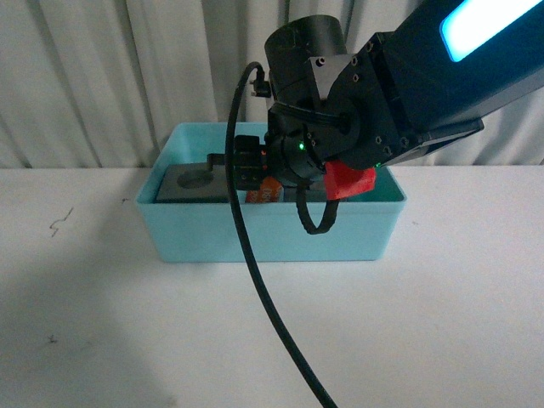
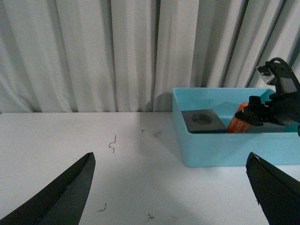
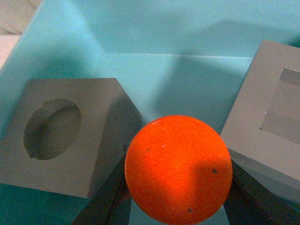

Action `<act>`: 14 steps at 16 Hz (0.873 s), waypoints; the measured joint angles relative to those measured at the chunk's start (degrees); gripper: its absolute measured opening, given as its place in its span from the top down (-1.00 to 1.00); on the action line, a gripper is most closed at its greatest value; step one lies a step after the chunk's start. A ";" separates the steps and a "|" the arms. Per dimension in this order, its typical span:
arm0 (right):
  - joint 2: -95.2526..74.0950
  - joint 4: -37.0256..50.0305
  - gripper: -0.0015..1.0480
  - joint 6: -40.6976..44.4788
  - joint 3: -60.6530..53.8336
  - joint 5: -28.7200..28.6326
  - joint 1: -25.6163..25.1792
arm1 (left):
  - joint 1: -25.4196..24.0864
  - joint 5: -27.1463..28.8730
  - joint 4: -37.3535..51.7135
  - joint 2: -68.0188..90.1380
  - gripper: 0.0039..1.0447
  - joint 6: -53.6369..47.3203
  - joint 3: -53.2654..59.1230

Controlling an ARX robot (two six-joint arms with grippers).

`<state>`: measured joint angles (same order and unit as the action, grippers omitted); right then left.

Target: Place gray and orange parts in blue box

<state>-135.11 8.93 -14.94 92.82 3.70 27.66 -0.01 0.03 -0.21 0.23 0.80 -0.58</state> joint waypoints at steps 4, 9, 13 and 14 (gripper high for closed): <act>-1.68 -0.35 0.11 0.22 0.90 0.09 -0.37 | 0.00 0.00 0.00 0.02 -0.88 0.00 0.00; -1.68 -0.33 -0.06 0.70 1.53 0.04 -0.37 | 0.00 0.00 0.00 0.00 -0.88 0.02 0.00; -1.68 0.98 -0.88 0.85 1.20 -1.01 -0.72 | 0.00 0.00 0.02 0.00 -0.88 0.00 0.00; -1.40 1.42 -0.87 0.85 0.33 -0.98 -0.74 | 0.00 0.00 0.02 0.00 -0.88 0.00 0.00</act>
<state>-136.51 10.35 -14.09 93.14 2.72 26.92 -0.01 0.03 -0.19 0.23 0.80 -0.58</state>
